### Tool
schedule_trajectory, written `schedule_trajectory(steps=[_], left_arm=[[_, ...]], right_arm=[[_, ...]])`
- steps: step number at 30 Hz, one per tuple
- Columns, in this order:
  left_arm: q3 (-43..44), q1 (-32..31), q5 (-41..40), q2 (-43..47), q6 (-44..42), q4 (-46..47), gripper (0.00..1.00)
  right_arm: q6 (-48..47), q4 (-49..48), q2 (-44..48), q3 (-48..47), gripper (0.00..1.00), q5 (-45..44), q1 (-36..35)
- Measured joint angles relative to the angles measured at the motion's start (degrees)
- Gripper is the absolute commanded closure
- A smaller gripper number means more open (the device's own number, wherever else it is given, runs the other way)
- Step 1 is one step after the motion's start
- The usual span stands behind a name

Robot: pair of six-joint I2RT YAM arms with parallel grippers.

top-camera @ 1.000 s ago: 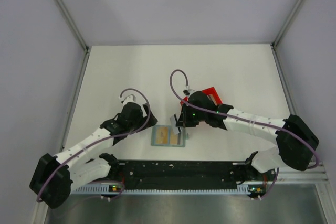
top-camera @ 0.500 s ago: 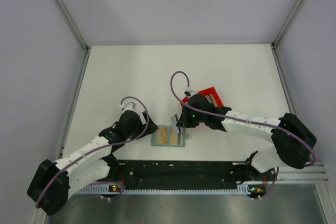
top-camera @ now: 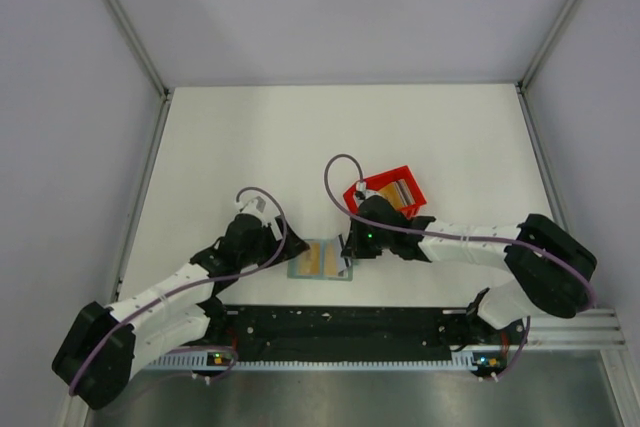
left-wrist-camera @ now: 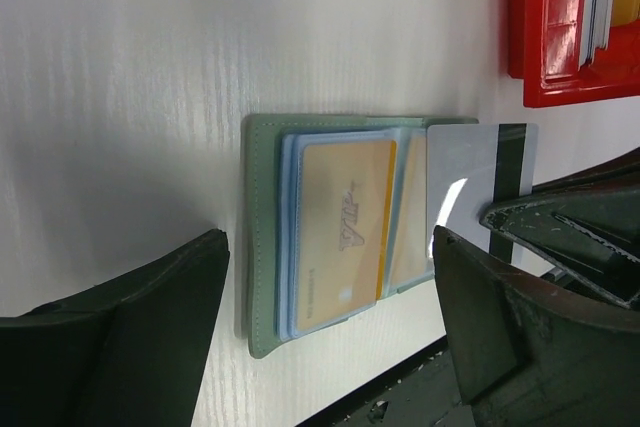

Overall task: Put the credit cards into the card holder
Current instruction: Insert the credit card into the card holder.

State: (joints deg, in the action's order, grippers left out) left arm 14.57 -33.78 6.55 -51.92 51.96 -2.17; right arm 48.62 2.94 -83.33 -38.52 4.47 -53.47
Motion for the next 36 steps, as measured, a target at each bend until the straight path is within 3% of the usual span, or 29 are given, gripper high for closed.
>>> schedule_trajectory(steps=[14,19,36], left_arm=[[-3.72,0.17,2.64,-0.09,0.98,5.62,0.44],[-3.93,0.33,2.64,0.0,0.85,4.52,0.59],[-4.0,0.31,5.66,5.42,2.03,4.39,0.7]], right_arm=[[1.11,-0.98,-0.85,0.68,1.0,-3.04,-0.04],[1.14,-1.97,-0.85,1.42,1.0,-3.39,-0.04],[1.14,-3.89,-2.47,1.4,1.0,-3.34,-0.04]])
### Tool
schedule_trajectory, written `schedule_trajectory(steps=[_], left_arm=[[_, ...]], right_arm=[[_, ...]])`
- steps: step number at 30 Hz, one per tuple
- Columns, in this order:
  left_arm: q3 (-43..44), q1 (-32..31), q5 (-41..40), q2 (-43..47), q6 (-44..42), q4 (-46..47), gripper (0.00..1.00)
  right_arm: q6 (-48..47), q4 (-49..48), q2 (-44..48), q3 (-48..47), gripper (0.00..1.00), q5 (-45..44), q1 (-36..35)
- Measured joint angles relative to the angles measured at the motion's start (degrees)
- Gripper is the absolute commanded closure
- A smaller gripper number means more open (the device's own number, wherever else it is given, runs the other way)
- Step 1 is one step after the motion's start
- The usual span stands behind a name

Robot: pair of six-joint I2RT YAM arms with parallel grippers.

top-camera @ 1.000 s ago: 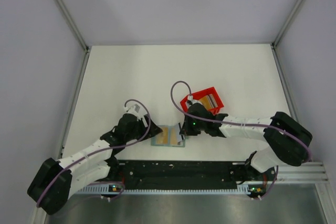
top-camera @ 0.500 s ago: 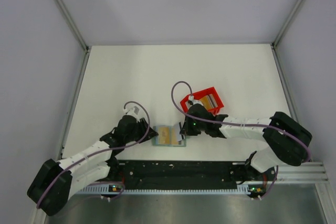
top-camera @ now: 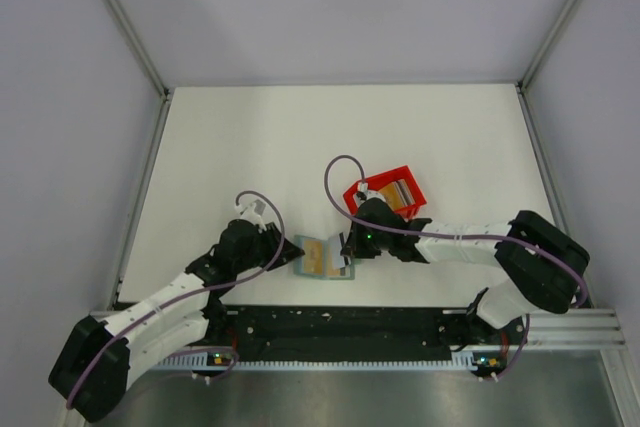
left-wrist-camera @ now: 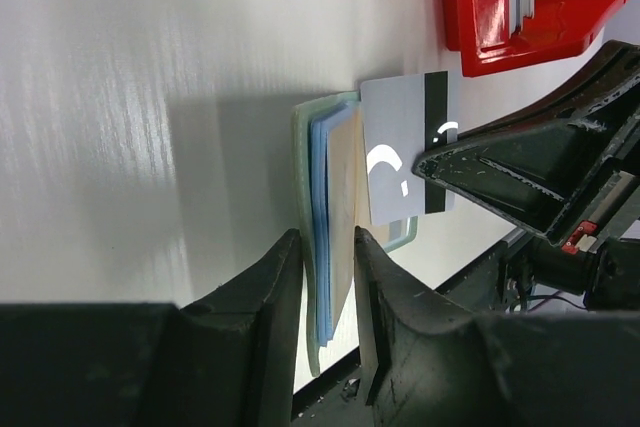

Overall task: Put the credit cards into the card holder
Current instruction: Insert the credit card into the card holder.

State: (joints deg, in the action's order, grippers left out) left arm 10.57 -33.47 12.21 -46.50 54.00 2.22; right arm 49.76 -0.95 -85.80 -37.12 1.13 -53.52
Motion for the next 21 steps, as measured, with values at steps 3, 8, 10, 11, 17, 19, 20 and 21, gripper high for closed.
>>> schedule_trajectory(steps=[3,8,10,11,17,19,20,21], left_arm=[[-0.42,0.0,0.66,0.0,0.13,1.16,0.76],[-0.74,0.0,1.55,0.0,0.11,1.62,0.87],[-0.74,0.0,1.92,0.0,0.09,1.99,0.9],[-0.74,0.0,2.08,0.0,0.0,2.16,0.91],[-0.81,0.0,3.41,0.0,-0.2,3.61,0.88],[-1.03,0.0,3.96,0.0,-0.37,4.48,0.86],[-1.16,0.0,4.24,0.0,-0.42,4.94,0.85],[-1.33,0.0,4.59,0.0,-0.55,5.46,0.85]], right_arm=[[-0.02,0.0,0.0,-0.02,1.0,0.0,0.0],[-0.02,-0.02,-0.2,-0.07,1.0,0.0,0.0],[-0.04,-0.02,-0.2,-0.07,1.0,0.0,0.0],[-0.04,0.0,-0.2,-0.07,1.0,-0.02,0.0],[-0.07,0.04,-0.2,-0.11,1.0,-0.02,0.0],[-0.07,0.07,-0.2,-0.13,1.0,0.0,0.0],[-0.07,0.09,-0.2,-0.15,1.0,0.0,0.0],[-0.07,0.09,-0.2,-0.17,1.0,0.0,0.0]])
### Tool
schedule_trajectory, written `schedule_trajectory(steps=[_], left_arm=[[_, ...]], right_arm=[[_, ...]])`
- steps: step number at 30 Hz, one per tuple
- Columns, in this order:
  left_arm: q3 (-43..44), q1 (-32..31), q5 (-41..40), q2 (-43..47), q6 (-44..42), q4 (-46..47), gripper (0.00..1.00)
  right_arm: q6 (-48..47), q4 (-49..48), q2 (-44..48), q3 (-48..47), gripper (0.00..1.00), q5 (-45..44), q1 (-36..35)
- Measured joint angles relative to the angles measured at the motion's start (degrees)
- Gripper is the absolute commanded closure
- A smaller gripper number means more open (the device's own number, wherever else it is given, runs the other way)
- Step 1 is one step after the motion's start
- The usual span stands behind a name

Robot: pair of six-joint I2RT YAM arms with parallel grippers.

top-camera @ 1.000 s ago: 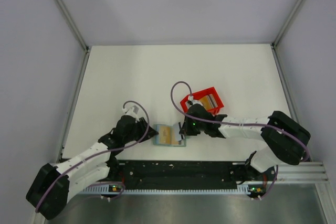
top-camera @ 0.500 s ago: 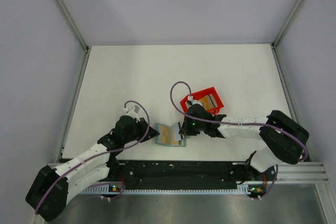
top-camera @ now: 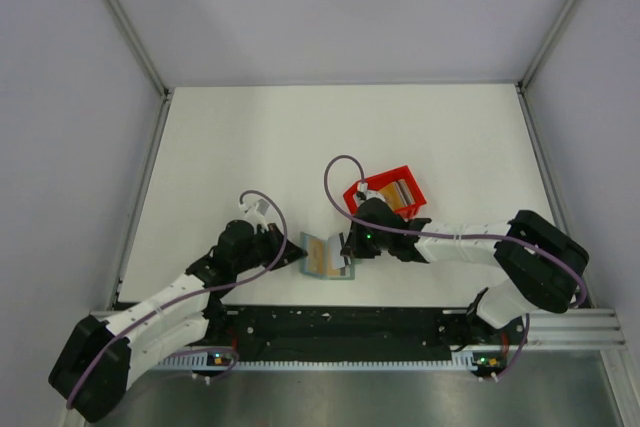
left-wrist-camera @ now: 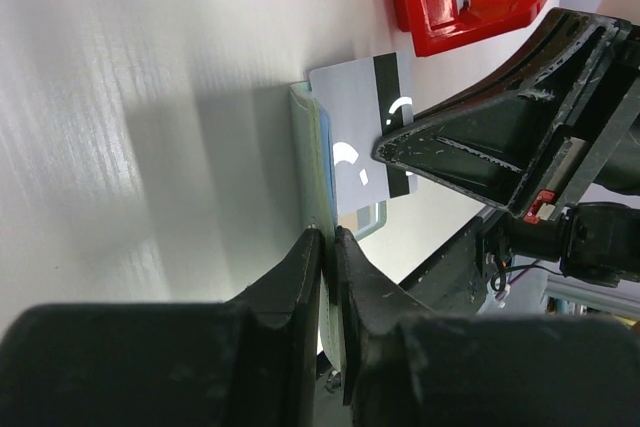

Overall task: Put the credit cards into the card holder
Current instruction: Insert the credit card into the card holder.

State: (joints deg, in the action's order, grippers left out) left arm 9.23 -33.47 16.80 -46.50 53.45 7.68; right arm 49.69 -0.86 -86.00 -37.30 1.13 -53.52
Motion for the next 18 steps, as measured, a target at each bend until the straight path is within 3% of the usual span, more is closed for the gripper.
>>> schedule_trajectory(steps=[18], left_arm=[[-0.96,0.0,3.78,-2.51,-1.16,6.16,0.78]], right_arm=[[-0.11,0.63,-0.42,-0.74,1.0,0.02,-0.02]])
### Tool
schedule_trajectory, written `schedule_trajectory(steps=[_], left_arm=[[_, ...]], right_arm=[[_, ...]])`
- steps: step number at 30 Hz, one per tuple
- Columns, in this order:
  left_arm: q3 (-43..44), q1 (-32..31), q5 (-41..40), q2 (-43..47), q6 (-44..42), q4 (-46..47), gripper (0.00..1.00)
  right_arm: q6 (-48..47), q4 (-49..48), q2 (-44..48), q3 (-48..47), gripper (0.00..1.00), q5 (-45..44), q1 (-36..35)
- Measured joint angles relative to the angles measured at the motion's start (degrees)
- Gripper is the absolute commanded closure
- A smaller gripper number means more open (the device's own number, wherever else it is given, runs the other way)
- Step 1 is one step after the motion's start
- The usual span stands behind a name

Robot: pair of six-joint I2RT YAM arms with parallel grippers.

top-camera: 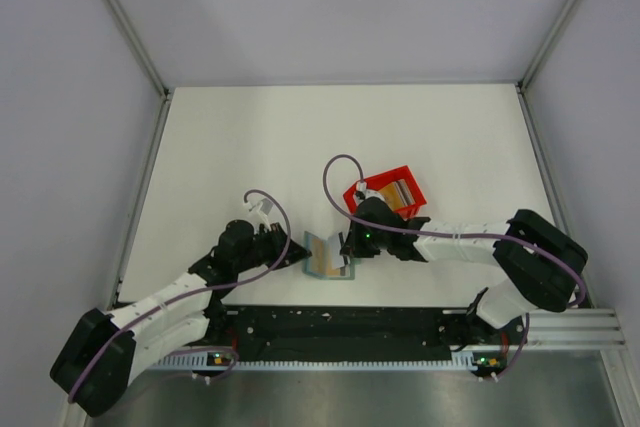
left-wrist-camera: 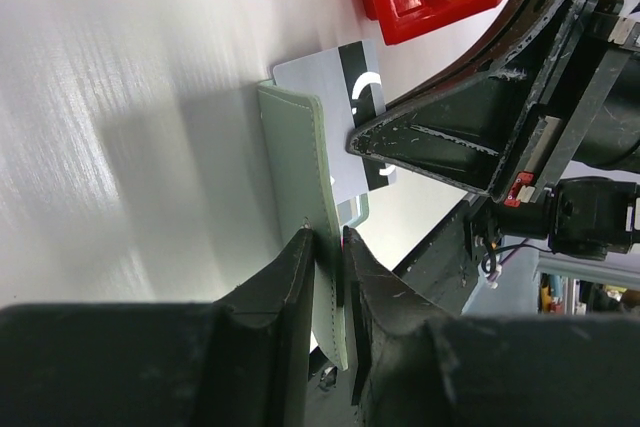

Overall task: Put the credit cards into the card holder
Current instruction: Insert the credit card into the card holder.

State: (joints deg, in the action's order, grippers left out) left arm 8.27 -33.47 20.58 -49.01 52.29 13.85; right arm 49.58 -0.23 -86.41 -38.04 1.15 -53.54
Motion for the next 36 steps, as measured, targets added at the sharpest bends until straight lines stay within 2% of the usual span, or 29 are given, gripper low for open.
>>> schedule_trajectory(steps=[8,16,19,24,36], left_arm=[[-0.74,0.0,0.94,0.0,0.0,1.97,0.78],[-1.36,0.0,1.55,0.0,0.0,3.5,0.81],[-1.36,0.0,1.7,0.07,0.0,3.56,0.76],[-0.79,0.0,1.42,1.31,-1.25,0.57,0.77],[1.16,0.0,-1.18,3.45,-4.04,-7.58,0.89]], right_arm=[[-0.02,0.02,-0.02,-0.02,1.0,-0.02,0.0],[-0.04,0.24,-0.04,-0.35,1.0,0.04,0.0],[-0.02,0.31,-0.11,-0.35,1.0,0.0,0.0],[-0.04,0.28,-0.13,-0.37,1.0,0.0,0.0],[-0.07,0.72,-0.31,-0.74,1.0,-0.02,0.0]])
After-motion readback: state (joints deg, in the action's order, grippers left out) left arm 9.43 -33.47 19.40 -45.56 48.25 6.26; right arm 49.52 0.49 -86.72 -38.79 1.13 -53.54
